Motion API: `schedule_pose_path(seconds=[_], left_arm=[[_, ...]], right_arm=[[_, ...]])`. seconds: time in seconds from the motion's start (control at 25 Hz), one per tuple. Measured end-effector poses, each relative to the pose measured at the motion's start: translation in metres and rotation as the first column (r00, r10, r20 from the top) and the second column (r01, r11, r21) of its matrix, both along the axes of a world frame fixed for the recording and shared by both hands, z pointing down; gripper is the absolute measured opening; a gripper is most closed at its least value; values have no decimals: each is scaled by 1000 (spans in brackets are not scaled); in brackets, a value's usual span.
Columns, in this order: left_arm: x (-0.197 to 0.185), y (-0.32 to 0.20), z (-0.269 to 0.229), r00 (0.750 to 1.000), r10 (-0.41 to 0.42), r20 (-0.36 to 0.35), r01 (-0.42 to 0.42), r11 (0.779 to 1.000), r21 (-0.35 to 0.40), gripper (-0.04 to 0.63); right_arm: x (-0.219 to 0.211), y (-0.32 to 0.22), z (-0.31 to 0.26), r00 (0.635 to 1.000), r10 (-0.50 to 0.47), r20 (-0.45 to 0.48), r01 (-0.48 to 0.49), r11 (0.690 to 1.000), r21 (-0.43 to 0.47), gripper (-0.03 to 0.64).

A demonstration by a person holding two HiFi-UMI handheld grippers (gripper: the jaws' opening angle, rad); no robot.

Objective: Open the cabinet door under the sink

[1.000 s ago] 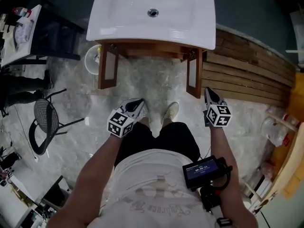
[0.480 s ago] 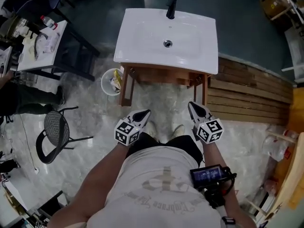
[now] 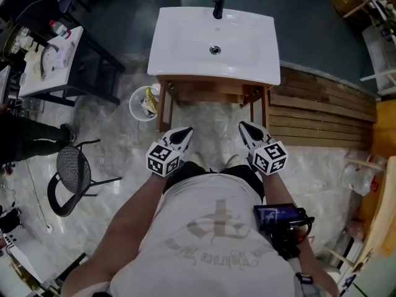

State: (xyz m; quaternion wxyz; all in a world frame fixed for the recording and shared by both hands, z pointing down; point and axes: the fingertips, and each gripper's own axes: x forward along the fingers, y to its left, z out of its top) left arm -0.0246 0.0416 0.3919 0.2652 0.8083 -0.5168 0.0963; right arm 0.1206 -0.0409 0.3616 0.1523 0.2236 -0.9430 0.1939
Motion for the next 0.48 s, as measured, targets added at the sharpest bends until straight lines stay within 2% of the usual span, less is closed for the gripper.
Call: schedule_pose_path(seconds=[0.32, 0.48], left_arm=[[-7, 4, -9, 999, 40, -3, -39, 999, 19, 9], [-18, 12, -10, 999, 26, -25, -25, 1000, 16, 9]], right_arm=[[0, 7, -10, 999, 33, -26, -32, 999, 24, 12], [-2, 17, -10, 998, 53, -31, -52, 998, 22, 12]])
